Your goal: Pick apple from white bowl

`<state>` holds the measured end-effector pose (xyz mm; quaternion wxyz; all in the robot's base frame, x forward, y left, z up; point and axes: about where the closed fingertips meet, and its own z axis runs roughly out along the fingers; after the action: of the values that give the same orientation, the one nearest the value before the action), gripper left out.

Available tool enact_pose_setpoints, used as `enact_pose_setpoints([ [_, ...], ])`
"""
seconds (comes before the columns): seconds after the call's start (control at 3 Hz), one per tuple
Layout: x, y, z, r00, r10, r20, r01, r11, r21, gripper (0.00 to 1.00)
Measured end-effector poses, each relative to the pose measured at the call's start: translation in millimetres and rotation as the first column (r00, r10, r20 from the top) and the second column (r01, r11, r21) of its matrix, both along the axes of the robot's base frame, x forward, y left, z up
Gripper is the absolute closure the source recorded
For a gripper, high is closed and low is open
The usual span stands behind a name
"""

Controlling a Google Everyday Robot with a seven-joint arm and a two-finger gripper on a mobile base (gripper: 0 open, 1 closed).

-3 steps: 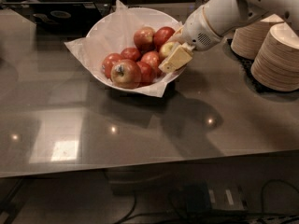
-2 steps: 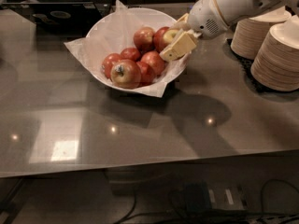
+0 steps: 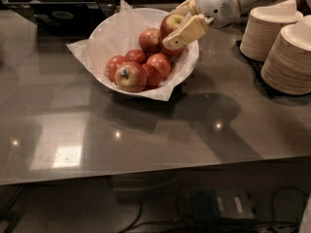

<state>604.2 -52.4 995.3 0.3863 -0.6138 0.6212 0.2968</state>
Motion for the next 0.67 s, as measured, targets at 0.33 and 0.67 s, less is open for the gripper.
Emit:
enact_pose_setpoints([
  [0.33,-17.0,12.0,10.7,0.9905,0.123,-0.062,-0.117,0.989,0.092,1.0],
  [0.67,-37.0,14.4,15.4,0.9739,0.207,-0.093,-0.195,0.972,0.128,1.0],
])
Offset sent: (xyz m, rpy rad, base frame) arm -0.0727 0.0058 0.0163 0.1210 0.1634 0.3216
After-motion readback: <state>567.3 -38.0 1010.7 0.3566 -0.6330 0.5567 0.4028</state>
